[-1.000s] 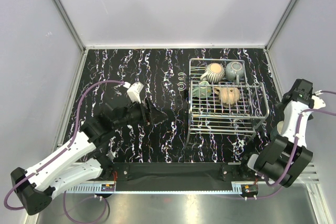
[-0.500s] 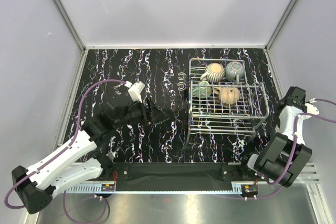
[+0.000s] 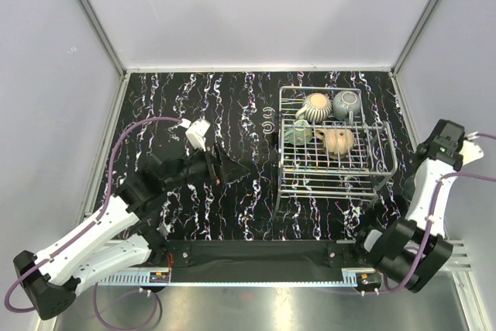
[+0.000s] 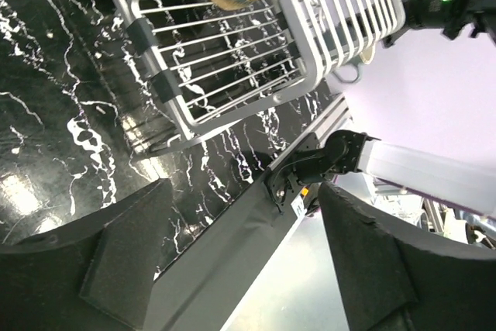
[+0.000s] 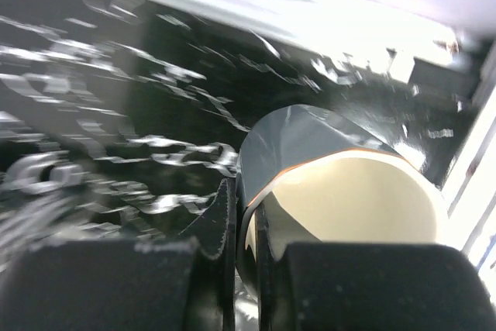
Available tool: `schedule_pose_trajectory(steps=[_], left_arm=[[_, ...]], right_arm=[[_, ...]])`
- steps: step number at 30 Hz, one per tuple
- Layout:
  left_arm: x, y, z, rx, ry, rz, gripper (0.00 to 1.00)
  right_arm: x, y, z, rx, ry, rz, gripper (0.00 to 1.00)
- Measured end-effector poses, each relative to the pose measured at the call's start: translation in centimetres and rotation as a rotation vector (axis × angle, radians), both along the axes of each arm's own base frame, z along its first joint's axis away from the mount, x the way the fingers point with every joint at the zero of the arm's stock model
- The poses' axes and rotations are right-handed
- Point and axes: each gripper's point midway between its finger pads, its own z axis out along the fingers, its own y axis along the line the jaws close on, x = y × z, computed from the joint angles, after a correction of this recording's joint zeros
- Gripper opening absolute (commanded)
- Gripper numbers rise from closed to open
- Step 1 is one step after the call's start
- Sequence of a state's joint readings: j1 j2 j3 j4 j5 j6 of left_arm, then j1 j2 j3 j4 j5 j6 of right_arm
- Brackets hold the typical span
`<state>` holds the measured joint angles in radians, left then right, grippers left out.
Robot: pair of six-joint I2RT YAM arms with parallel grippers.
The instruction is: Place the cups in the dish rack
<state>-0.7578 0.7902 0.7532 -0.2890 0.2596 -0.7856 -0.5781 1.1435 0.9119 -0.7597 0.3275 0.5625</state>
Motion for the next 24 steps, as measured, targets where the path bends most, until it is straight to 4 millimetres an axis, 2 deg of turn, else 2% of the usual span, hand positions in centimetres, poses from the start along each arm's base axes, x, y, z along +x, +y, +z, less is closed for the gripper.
schedule_pose_trajectory(steps=[5,6,7,11,15,18,24], left_arm=[[0.0,-0.2,0.2,-0.014,0.005,-0.003,0.89],[0.0,-0.3,0.3,-0.019,0.01,-0.006,0.96],[0.0,-0.5,0.3,-0.024,0.015,-0.009,0.96],[0.0,-1.3,0.9,-0.071,0.035,-0.024,0.97],[-0.1,-1.5,2.2,-0.127,0.015,-0.029,0.94],[-0.3,-1.3,3.2,-0.16,-0.009,-0.029,0.92],[-0.4,-0.9,5.9,-0.202,-0.091,-0.028,0.89]], right_arm=[[2.3,-0.2,8.3,-0.08,-0.189,0.069,0.0],[2.9,0.0,10.1,-0.095,-0.237,0.091,0.0],[3.4,0.3,11.9,-0.107,-0.285,0.114,0.0],[4.5,1.8,17.9,-0.123,-0.434,0.201,0.0],[5.6,4.3,23.8,-0.122,-0.583,0.327,0.0],[6.2,6.3,27.4,-0.112,-0.681,0.43,0.0],[7.5,10.8,32.6,-0.035,-0.848,0.614,0.0]])
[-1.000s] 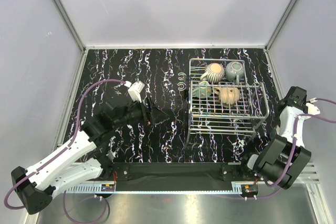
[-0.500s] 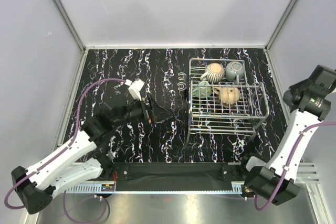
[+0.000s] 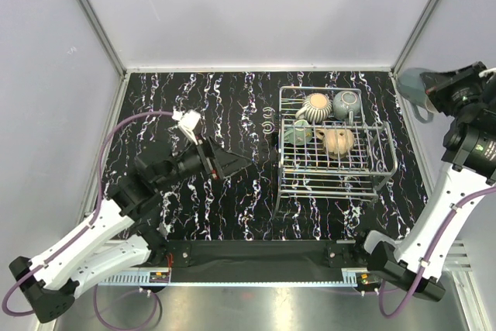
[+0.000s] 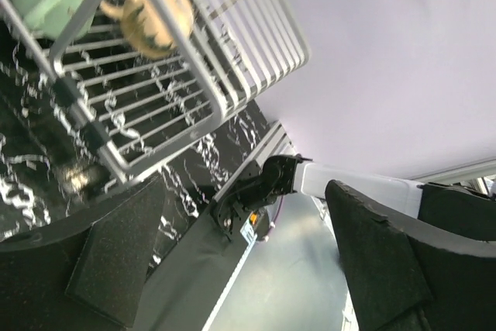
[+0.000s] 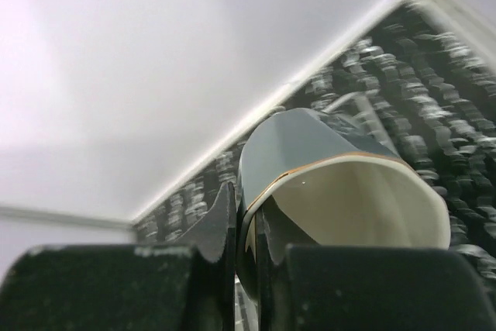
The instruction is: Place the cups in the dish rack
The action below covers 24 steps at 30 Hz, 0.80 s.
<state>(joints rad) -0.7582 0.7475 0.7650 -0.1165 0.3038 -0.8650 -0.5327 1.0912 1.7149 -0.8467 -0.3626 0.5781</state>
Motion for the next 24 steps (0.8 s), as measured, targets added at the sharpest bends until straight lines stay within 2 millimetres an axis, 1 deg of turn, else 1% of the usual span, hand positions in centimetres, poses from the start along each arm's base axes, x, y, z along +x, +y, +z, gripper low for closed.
schedule_pose_trajectory(steps=[1,2,3,5,7,9,11,14,17,21,24], left_arm=[[0.0,0.0,0.7,-0.006,-0.019,0.001,0.87],[0.1,0.1,1.4,-0.014,-0.037,0.003,0.74],[0.1,0.1,2.3,-0.024,-0.06,0.003,0.72],[0.1,0.2,4.2,-0.046,-0.117,0.002,0.71],[0.2,0.0,6.0,-0.07,-0.166,-0.002,0.75],[0.3,-0.2,7.3,-0.089,-0.205,-0.009,0.79],[0.5,-0.8,8.4,-0.101,-0.232,-0.022,0.79],[0.3,-2.4,9.1,-0.098,-0.255,-0.063,0.79],[-0.2,-4.2,9.3,-0.094,-0.269,-0.107,0.8],[0.0,-6.3,9.4,-0.121,-0.285,-0.135,0.8],[0.9,-7.8,9.7,-0.139,-0.3,-0.134,0.8]], right_arm=[[0.2,0.9,0.6,0.027,-0.02,0.035,0.0],[0.5,1.7,1.3,0.058,-0.044,0.074,0.0],[0.8,2.7,2.1,0.094,-0.073,0.118,0.0],[1.4,4.4,3.6,0.173,-0.129,0.198,0.0],[2.0,6.5,5.0,0.261,-0.184,0.295,0.0],[2.4,8.8,6.0,0.355,-0.223,0.398,0.0],[2.5,10.8,6.9,0.44,-0.247,0.49,0.0],[2.5,13.4,8.3,0.535,-0.275,0.622,0.0],[1.9,14.9,9.4,0.596,-0.298,0.705,0.0],[0.6,16.0,11.0,0.659,-0.336,0.775,0.0],[-0.4,16.6,11.2,0.709,-0.34,0.804,0.0]])
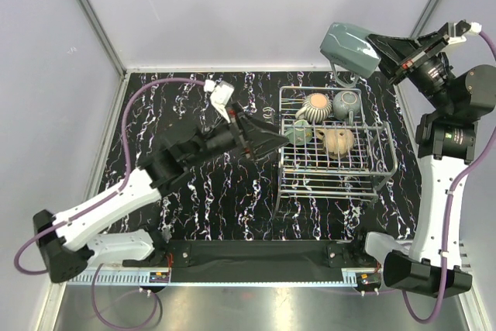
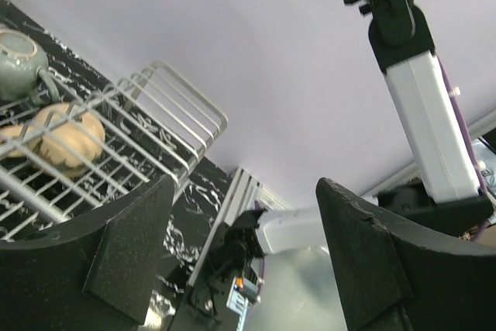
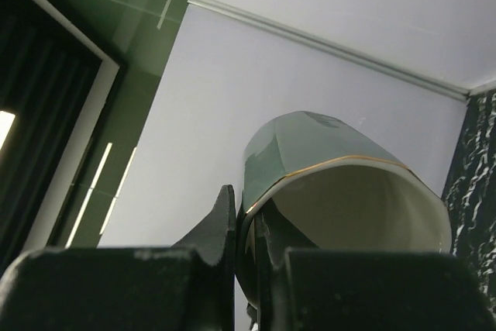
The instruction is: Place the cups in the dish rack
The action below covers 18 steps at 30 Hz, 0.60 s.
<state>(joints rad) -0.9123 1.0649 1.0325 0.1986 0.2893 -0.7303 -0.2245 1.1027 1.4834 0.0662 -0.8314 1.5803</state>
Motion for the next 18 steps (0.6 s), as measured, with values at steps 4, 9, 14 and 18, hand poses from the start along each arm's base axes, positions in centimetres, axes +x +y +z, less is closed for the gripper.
schedule_pose_trajectory(steps=[4,9,14,18], left_arm=[[1.0,-2.4,1.6,-0.025,-0.035,-0.006,0.82],[2.3,-4.2,4.8,-0.09,-0.097,0.009,0.83],[3.5,-5.1,6.4,-0.138,-0.114,0.039,0.81],[4.6,-6.2,6.8,-0.162,-0.108,0.056,0.76]], right_arm=[[-0.9,1.0,0.0,0.04,0.018,0.06,0.0],[-1.4,2.4,-0.4,0.064,0.043,0.134,0.0],[-1.5,3.2,-0.8,0.072,0.059,0.17,0.0],[-1.5,3.7,-1.3,0.078,0.064,0.194,0.0]])
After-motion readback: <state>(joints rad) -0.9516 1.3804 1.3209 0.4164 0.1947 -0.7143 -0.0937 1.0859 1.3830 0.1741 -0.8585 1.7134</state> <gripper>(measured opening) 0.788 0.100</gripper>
